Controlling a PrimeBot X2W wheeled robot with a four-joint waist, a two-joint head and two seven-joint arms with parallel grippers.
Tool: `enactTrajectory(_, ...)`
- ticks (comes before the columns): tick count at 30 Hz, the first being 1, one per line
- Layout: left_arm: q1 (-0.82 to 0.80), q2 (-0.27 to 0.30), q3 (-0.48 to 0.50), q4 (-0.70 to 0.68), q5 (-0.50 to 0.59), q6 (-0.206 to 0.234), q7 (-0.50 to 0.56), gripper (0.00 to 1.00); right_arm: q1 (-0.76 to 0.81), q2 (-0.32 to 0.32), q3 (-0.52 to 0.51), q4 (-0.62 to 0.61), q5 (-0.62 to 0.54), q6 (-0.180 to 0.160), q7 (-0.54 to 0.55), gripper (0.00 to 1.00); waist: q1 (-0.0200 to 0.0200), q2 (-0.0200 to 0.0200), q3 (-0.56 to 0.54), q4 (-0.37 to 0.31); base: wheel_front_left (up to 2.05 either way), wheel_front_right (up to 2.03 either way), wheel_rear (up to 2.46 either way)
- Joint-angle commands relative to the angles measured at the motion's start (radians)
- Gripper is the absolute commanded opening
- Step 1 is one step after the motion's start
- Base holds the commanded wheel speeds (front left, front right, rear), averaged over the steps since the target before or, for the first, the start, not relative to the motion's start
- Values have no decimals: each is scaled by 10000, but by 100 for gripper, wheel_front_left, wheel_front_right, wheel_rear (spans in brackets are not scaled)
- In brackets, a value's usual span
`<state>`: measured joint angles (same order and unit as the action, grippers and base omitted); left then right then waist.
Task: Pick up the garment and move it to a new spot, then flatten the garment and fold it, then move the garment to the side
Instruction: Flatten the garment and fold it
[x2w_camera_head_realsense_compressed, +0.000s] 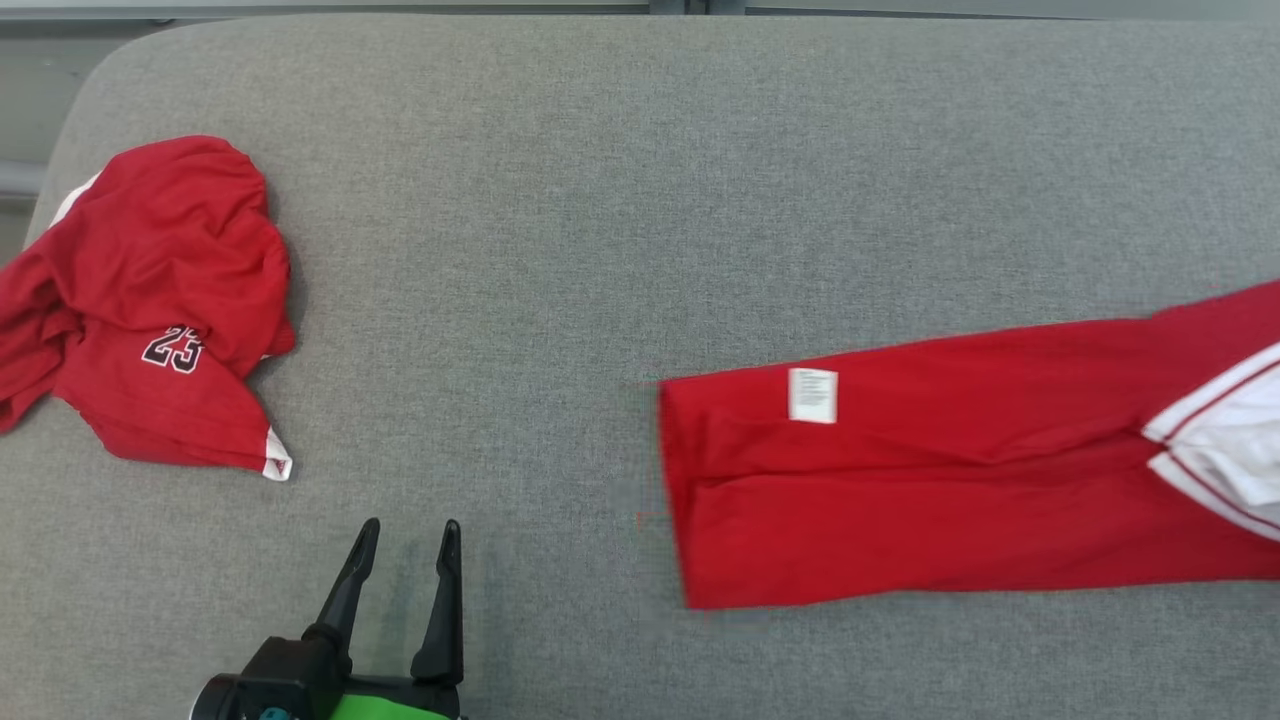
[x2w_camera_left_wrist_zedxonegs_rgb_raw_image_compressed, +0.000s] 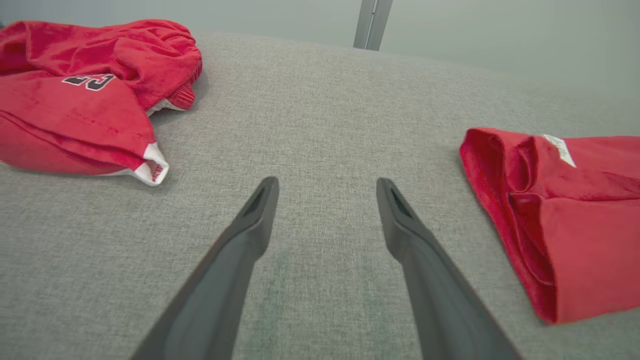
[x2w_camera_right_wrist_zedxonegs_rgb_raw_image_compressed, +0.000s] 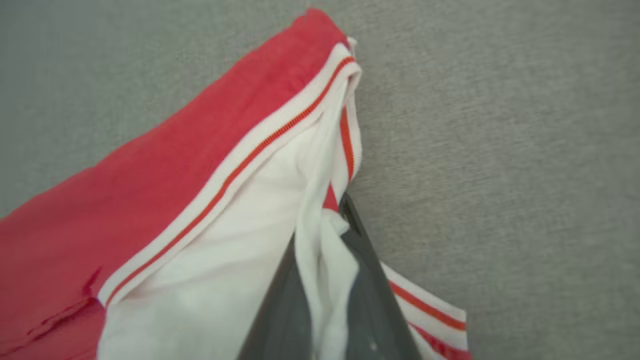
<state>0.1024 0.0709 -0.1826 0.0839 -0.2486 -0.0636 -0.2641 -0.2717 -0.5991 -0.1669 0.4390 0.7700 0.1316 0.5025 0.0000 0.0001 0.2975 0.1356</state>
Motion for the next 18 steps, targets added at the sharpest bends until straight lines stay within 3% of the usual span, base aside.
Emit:
enactTrajectory(1, 165, -60, 146, 25, 82, -109, -1, 100, 67, -321, -524, 156, 30, -17, 63, 0, 0, -1, 5, 24, 0, 0, 0)
enactTrajectory(5, 196, -119, 413, 70, 138, -296, -2, 100, 390, -1114, -1998, 322, -146, -15, 279, 0, 0, -1, -21, 109, 0, 0, 0)
enactTrajectory(8, 231, -168, 496, 164, 92, -373, -2, 100, 713, -1472, -2447, -268, -52, -8, 544, 0, 0, -1, -160, 137, 0, 0, 0)
enactTrajectory(12, 323, -196, 529, 272, -193, -396, -1, 100, 1431, -1426, -2074, -2389, 453, -9, 862, 0, 0, -1, -402, 9, 0, 0, 0)
enactTrajectory(18, 143, -190, 57, 357, -593, -300, -1, 100, 2332, -424, -140, -5740, 513, -9, 1611, 0, 0, -1, -505, -460, 0, 0, 0)
